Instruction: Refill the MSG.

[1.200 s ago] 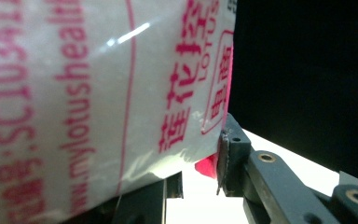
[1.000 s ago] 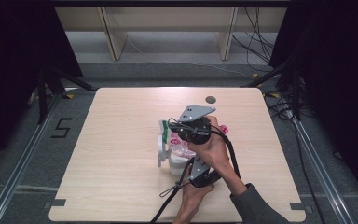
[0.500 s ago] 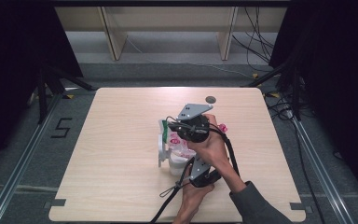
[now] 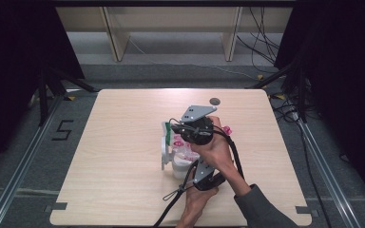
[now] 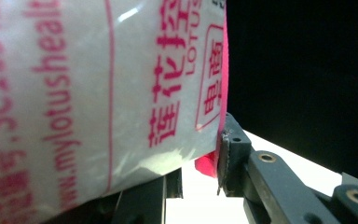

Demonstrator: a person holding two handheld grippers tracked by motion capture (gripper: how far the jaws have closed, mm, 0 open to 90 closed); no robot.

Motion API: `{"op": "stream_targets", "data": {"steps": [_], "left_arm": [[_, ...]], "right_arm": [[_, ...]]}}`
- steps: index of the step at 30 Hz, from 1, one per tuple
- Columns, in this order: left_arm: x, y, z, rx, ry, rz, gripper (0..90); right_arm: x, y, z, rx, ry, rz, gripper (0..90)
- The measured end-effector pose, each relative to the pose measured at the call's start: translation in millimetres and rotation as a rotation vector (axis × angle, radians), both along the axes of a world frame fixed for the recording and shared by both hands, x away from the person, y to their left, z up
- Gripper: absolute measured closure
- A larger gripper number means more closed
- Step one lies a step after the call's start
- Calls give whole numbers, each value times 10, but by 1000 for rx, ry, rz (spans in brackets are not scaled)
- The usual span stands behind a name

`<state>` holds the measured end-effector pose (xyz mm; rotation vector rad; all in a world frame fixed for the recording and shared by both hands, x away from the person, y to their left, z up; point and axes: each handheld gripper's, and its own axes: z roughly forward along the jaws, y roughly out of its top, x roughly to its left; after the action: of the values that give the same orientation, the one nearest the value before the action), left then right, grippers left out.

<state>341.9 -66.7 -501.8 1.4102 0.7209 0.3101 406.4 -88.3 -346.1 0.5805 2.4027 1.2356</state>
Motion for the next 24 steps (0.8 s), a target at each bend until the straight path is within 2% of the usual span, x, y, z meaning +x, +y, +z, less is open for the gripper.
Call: {"op": "stream_targets", "data": {"steps": [2,4,5,6,7,8,9,10,12,13,14,15,16,18,19,20,23,24], "left_arm": [[2,2,1,0,0,-1,742],[5,8,-1,1,0,-1,741],[14,37,-4,41,-10,-6,742],[32,113,-8,156,-24,-11,742],[25,92,-7,111,-15,-9,742],[23,93,-3,111,-16,-10,742],[5,34,1,30,-1,0,742],[3,13,1,1,2,1,742],[1,17,2,7,8,0,742],[32,123,-2,148,-19,-36,742],[27,93,-3,89,-5,-32,742],[14,37,3,17,10,-21,742],[11,16,6,-13,15,-18,742],[11,15,6,-13,15,-18,743],[15,9,6,-19,11,-46,742],[6,14,10,-12,14,-25,742],[3,13,12,-10,11,-22,742],[27,98,7,120,-15,-36,742]], "right_arm": [[-1,9,0,3,-16,0,897],[-11,13,7,3,-11,-5,897],[-13,13,10,5,-23,-2,897],[-21,13,18,8,-22,-6,897],[-25,11,25,9,-29,-1,898],[-47,10,39,15,-12,-14,898],[-40,9,45,8,-40,-6,898],[-48,15,43,12,-26,-9,898],[-56,18,42,14,-19,-14,898],[-56,18,39,14,-17,-18,898],[-43,19,37,9,-33,-7,898],[-43,19,36,8,-29,-7,898],[-44,20,35,7,-27,-7,898],[-44,22,36,6,-27,-3,898],[-51,23,37,5,-18,-9,897],[-45,20,41,-5,-20,-2,897],[-62,17,46,12,-13,-15,898],[-59,14,48,11,-17,-13,898]]}}
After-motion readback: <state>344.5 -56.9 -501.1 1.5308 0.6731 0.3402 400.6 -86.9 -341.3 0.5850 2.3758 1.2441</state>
